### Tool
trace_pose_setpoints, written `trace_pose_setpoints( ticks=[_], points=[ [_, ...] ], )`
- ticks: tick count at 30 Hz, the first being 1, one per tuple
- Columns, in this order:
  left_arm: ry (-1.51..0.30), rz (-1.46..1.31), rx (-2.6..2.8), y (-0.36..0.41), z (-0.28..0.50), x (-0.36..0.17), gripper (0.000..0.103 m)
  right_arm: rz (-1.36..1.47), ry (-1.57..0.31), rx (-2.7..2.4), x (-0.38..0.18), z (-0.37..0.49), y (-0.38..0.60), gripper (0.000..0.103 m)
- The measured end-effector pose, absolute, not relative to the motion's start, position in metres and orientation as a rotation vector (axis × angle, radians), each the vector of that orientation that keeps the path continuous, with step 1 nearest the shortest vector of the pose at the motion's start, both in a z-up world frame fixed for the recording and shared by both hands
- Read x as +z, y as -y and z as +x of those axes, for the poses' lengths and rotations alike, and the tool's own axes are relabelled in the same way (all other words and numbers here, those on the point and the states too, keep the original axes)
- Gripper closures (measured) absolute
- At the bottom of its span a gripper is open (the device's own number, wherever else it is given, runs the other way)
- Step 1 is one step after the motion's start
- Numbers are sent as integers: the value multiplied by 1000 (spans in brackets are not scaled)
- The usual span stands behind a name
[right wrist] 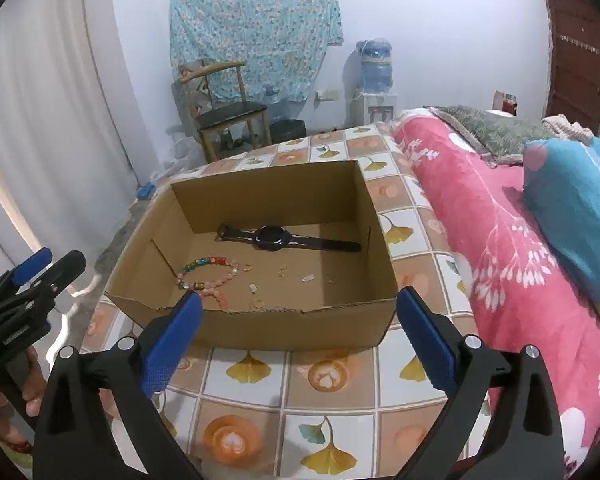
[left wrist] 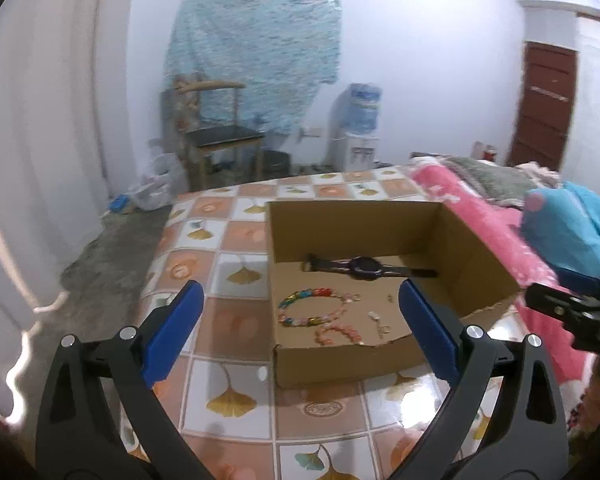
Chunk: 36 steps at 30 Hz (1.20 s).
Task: Organize jewelry
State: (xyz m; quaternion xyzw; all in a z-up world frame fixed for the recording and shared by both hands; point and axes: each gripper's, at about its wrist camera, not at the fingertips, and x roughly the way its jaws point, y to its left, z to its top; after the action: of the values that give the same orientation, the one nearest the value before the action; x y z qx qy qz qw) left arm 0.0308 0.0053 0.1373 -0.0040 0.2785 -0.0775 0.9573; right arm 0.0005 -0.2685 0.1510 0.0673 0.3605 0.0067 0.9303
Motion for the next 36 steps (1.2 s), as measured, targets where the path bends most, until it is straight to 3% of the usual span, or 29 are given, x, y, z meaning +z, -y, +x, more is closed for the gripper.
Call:
trace_pose_setpoints(
  ticks=[15, 36],
  points=[
    [-652, 34, -43, 20, 42, 124, 9, 84, -721, -44, 149, -1, 266, 7],
    [-789, 66, -10, 40, 52, 103, 9, 162, -870, 9, 111, 22, 271, 7]
  ],
)
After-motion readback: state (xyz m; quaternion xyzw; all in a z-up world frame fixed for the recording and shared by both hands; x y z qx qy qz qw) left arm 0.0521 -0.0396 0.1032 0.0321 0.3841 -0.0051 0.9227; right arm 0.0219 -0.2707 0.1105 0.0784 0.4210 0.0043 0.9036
